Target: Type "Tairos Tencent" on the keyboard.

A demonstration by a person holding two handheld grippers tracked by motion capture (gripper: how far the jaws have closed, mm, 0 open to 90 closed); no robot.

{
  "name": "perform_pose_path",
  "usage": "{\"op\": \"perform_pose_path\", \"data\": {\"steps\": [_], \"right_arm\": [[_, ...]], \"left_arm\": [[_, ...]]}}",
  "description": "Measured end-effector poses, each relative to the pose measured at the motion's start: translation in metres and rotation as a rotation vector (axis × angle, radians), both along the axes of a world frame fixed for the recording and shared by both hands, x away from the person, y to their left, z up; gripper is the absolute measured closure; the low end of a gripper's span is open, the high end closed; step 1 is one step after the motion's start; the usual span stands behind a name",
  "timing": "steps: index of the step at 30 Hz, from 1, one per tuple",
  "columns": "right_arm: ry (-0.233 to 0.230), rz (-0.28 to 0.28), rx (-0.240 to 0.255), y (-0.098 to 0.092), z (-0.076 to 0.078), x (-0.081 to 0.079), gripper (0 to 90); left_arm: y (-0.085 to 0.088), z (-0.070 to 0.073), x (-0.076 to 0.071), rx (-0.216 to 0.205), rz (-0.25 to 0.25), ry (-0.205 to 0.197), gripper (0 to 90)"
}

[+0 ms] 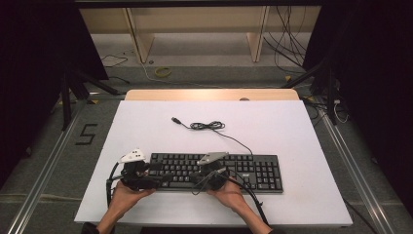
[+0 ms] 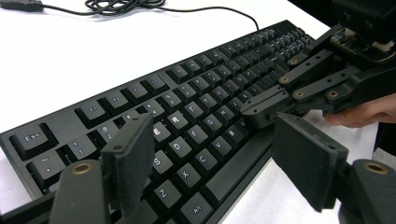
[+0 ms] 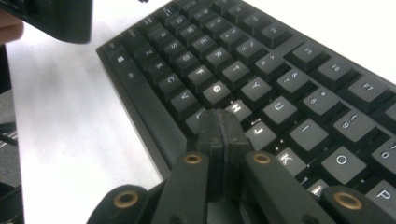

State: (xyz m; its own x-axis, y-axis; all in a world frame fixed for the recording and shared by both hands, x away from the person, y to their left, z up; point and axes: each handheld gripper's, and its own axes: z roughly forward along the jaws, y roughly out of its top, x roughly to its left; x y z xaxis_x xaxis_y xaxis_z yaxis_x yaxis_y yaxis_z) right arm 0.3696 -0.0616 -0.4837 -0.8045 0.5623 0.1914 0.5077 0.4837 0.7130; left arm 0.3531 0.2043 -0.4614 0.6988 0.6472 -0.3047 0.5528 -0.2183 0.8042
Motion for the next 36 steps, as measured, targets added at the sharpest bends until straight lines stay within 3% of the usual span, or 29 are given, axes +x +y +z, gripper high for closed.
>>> {"op": "perform_pose_path", "data": {"steps": [11, 20, 26, 36], "right_arm": [[0.007, -0.008, 0.006, -0.002, 0.001, 0.000, 88.9], [-0.015, -0.018, 0.070, -0.011, 0.010, -0.001, 78.7], [-0.017, -0.027, 0.111, -0.020, 0.017, 0.000, 70.1], [-0.018, -0.050, 0.147, -0.030, 0.022, 0.000, 59.0]], "left_arm": [[0.001, -0.002, 0.001, 0.001, 0.011, 0.004, 29.4], [0.002, -0.002, 0.002, 0.011, 0.016, 0.002, 30.6], [0.002, -0.002, 0.002, 0.019, 0.021, 0.006, 35.9], [0.000, -0.001, 0.002, 0.036, 0.002, 0.003, 52.3]]}}
